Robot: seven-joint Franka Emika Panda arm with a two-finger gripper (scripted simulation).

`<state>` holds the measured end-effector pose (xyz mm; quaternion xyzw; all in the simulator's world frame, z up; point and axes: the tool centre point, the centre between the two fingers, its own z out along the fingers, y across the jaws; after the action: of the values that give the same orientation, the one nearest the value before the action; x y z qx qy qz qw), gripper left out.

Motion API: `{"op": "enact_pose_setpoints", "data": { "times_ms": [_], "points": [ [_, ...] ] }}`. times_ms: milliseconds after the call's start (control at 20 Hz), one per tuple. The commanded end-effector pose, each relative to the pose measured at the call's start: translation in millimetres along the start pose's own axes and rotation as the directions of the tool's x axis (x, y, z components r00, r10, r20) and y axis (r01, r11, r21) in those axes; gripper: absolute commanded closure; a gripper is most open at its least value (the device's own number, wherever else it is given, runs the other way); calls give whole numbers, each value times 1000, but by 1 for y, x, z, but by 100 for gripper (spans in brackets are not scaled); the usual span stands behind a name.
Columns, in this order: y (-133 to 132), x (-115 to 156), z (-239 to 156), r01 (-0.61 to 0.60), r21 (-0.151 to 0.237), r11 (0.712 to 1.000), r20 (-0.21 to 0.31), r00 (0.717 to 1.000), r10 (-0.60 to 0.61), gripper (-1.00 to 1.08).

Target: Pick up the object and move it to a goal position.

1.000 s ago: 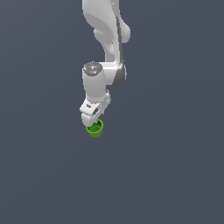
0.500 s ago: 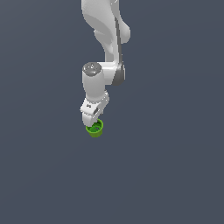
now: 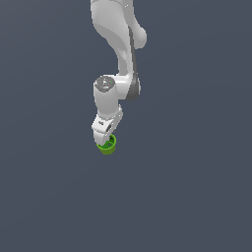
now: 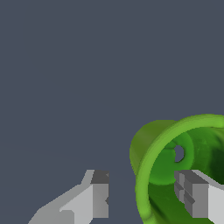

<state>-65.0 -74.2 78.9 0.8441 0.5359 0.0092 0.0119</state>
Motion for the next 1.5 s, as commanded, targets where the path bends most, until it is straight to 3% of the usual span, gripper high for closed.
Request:
{"op": "enact_pose_setpoints", "data": {
  "times_ms": [0, 100, 150, 900, 1450],
  "points": [
    [0, 0, 7, 1, 0, 1000, 0, 1000, -1, -20],
    [0, 0, 8, 1, 0, 1000, 0, 1000, -1, -20],
    [0, 0, 8, 1, 0, 1000, 0, 1000, -1, 108],
    [1, 1, 1, 1, -1, 1000, 0, 1000, -1, 108],
    [12, 14, -62, 2, -1, 1000, -1, 1000, -2, 108]
  ]
}}
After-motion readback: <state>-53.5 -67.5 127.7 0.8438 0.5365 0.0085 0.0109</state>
